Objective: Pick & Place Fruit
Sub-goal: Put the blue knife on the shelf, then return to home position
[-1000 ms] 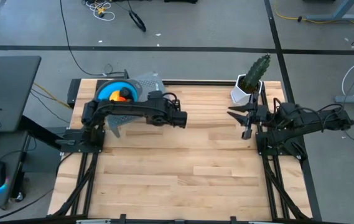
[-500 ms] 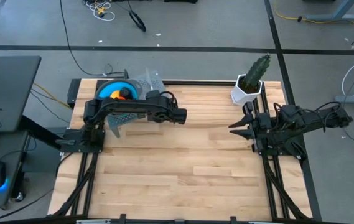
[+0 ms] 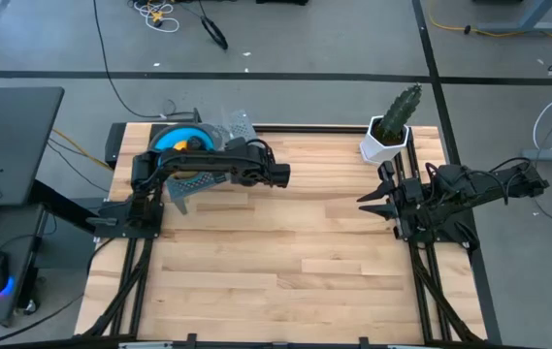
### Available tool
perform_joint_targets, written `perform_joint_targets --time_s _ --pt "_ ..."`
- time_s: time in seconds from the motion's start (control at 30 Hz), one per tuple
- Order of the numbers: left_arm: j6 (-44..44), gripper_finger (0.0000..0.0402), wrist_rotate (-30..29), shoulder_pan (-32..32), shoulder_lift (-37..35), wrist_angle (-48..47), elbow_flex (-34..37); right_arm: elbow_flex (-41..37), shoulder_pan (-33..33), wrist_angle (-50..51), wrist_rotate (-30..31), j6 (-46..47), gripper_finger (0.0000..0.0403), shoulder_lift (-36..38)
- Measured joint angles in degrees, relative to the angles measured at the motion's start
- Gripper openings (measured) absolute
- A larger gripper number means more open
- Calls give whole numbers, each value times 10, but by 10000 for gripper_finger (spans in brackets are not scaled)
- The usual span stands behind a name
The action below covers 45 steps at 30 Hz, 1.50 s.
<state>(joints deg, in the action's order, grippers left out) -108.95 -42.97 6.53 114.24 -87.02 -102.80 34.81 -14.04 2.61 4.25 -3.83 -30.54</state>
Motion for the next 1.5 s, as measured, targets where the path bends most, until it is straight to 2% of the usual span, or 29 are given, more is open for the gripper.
perform_joint_targets --time_s 0.2,0.73,1.1,1.23,1.33,1.5 --pt "-4 99 19 12 2 12 0 0 0 2 0 0 85 2" --pt "21 148 21 8 2 9 -6 0 0 15 0 0 85 3" --pt "74 177 2 -15 2 -11 -77 0 0 26 0 0 85 3" --pt "148 178 -7 -41 2 0 -115 0 0 33 1 -4 85 3" --pt "211 176 -36 -79 2 37 -120 0 0 45 1 -25 85 3" --pt "323 174 -154 -156 2 118 -127 0 2 50 2 -31 85 2"
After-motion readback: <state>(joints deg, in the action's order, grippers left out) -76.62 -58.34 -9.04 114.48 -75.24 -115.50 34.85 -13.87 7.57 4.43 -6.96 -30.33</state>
